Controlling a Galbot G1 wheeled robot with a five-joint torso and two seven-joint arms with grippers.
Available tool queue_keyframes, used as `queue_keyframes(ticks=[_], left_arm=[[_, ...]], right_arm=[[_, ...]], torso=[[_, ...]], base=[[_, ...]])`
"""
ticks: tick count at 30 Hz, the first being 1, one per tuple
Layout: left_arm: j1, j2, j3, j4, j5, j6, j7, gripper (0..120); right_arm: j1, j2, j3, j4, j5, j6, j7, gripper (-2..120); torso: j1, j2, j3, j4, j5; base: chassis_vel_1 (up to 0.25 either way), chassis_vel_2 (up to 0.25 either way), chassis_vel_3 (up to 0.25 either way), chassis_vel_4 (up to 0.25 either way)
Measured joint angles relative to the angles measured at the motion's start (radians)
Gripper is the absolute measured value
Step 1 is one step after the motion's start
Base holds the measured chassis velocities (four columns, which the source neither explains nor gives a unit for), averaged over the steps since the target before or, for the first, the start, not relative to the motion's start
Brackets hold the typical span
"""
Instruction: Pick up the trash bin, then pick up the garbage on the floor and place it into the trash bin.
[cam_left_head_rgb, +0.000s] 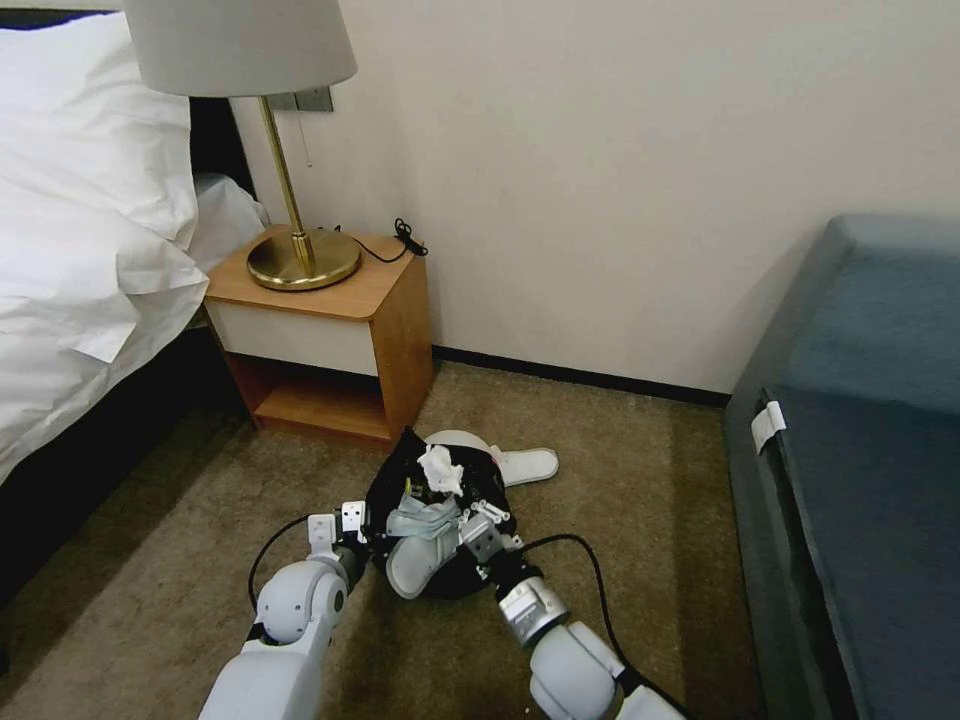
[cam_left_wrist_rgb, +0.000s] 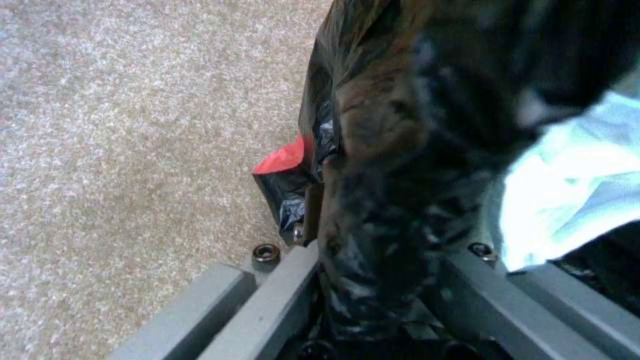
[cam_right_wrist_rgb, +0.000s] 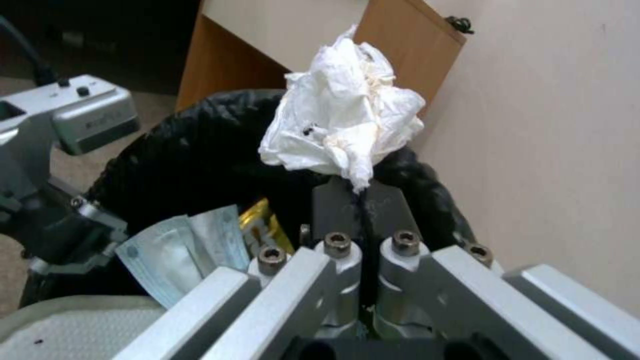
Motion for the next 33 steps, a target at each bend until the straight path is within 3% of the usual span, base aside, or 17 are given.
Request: queue_keyframes(ticks=[8,18,20,23,26,30,33], left_arm=[[0.01,0.004,0.002,-0.056,-0.031,0.037,-0.033,0],[0.018,0.006,0.001,-0.072,-0.033,0.04,-0.035,0],[0.025,0.009,0.001,-0.084,-0.036,0.04,-0.036,0],[0.027,0.01,0.001,-0.088,-0.038,0.041,-0.037,0],[0.031,0.016,-0.002,-0.092,-0.042,0.041,-0.048,0],[0.033,0.019,-0.004,-0.093,-0.044,0.041,-0.051,0],[0.033,0.021,-0.004,-0.094,-0.048,0.041,-0.055,0]], right_arm=[[0.011,0.007,-0.003,-0.015,0.0,0.004,0.0,0],[0.019,0.016,-0.005,-0.034,-0.001,0.007,0.018,1],[0.027,0.017,-0.002,-0.04,0.0,0.007,0.025,13],[0.03,0.017,-0.001,-0.04,0.002,0.007,0.027,19],[0.031,0.019,-0.001,-0.04,0.009,0.004,0.03,35],[0.031,0.022,-0.001,-0.041,0.009,0.003,0.031,43],[0.033,0.023,-0.002,-0.043,0.009,0.003,0.031,60]], torso=[[0.0,0.0,0.0,0.0001,0.0],[0.0,0.0,0.0,0.0,0.0],[0.0,0.0,0.0,0.0001,0.0],[0.0,0.0,0.0,0.0001,0.0],[0.0,0.0,0.0,0.0,0.0],[0.0,0.0,0.0,0.0001,0.0],[0.0,0.0,0.0,-0.0001,0.0]], base=[[0.0,0.0,0.0,0.0],[0.0,0.0,0.0,0.0],[0.0,0.0,0.0,0.0],[0.0,0.0,0.0,0.0],[0.0,0.0,0.0,0.0],[0.0,0.0,0.0,0.0],[0.0,0.0,0.0,0.0]])
